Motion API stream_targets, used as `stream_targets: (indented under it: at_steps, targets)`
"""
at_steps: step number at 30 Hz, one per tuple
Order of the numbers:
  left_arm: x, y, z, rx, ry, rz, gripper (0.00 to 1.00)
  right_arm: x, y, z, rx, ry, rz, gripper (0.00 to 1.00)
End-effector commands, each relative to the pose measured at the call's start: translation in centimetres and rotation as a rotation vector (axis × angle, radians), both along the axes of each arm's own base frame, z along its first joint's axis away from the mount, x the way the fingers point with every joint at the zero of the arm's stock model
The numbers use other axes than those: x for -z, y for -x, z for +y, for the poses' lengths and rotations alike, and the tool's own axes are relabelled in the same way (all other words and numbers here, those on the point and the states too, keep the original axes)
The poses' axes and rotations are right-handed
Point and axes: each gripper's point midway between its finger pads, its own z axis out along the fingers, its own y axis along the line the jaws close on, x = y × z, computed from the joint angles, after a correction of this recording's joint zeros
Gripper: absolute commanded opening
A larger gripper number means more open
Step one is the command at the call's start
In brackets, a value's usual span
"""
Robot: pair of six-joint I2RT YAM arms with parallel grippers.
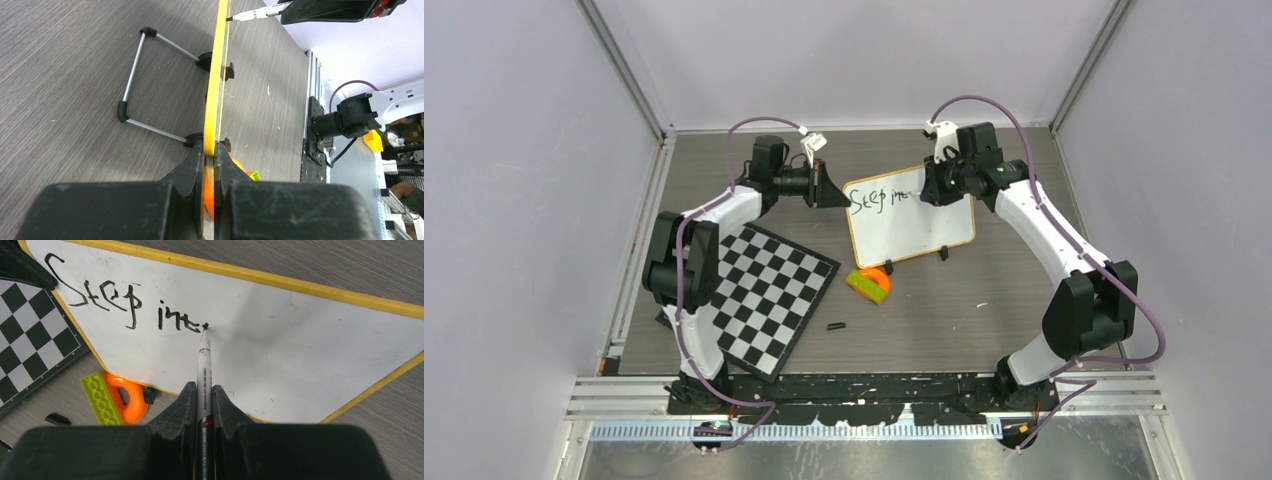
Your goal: Write a sentence on the whiteboard
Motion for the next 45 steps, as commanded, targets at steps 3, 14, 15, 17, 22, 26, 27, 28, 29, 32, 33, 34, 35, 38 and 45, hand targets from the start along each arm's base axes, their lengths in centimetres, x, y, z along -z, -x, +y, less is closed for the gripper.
stream_targets:
  at_steps: [3,14,15,17,22,26,27,28,29,32,33,34,35,38,45]
  targets:
    - [-1.5,0.3,-0.4,0.017,0.001,-0.074,0.0,-1.8,-1.1,0.5,-0.001,-0.034,-0.063,0.0]
    - [-1.3,0.3,-0.3,0.016,-0.001,-0.071,0.0,-1.1,0.0,-0.3,-0.005,0.003,-0.055,0.0]
    - [-1.3,0.3,-0.3,0.016,-0.001,-0.072,0.0,-1.1,-0.1,-0.4,-0.002,0.009,-0.057,0.0]
    - [-1.4,0.3,-0.3,0.016,-0.001,-0.074,0.0,-1.3,-0.1,-0.7,0.003,0.019,-0.064,0.0]
    - [-1.4,0.3,-0.3,0.016,-0.001,-0.073,0.0,-1.9,-0.5,-1.2,0.014,0.041,-0.08,0.0]
    - [-1.5,0.3,-0.3,0.016,0.0,-0.076,0.0,-2.3,-0.7,-1.5,0.016,0.056,-0.089,0.0]
    - [-1.5,0.3,-0.3,0.016,0.001,-0.077,0.0,-2.3,-0.7,-1.6,0.019,0.059,-0.09,0.0]
    - [-1.5,0.3,-0.4,0.017,0.001,-0.077,0.0,-2.4,-0.8,-1.6,0.02,0.061,-0.093,0.0]
    - [-1.5,0.3,-0.3,0.016,0.001,-0.076,0.0,-2.5,-0.9,-1.6,0.02,0.062,-0.096,0.0]
    - [-1.5,0.3,-0.3,0.016,0.001,-0.076,0.0,-2.8,-1.2,-1.5,0.025,0.056,-0.102,0.0]
    - [-1.5,0.3,-0.4,0.016,0.001,-0.077,0.0,-3.0,-1.3,-1.4,0.026,0.051,-0.106,0.0]
    - [-1.5,0.3,-0.4,0.016,0.001,-0.077,0.0,-3.1,-1.4,-1.4,0.029,0.047,-0.11,0.0]
    - [-1.5,0.3,-0.4,0.016,0.002,-0.078,0.0,-3.2,-1.6,-1.3,0.03,0.041,-0.112,0.0]
    - [-1.6,0.3,-0.4,0.015,0.002,-0.079,0.0,-3.3,-1.8,-0.9,0.025,0.026,-0.106,0.0]
    - [-1.5,0.3,-0.4,0.015,0.002,-0.078,0.0,-2.9,-1.6,0.7,-0.007,-0.015,-0.068,0.0]
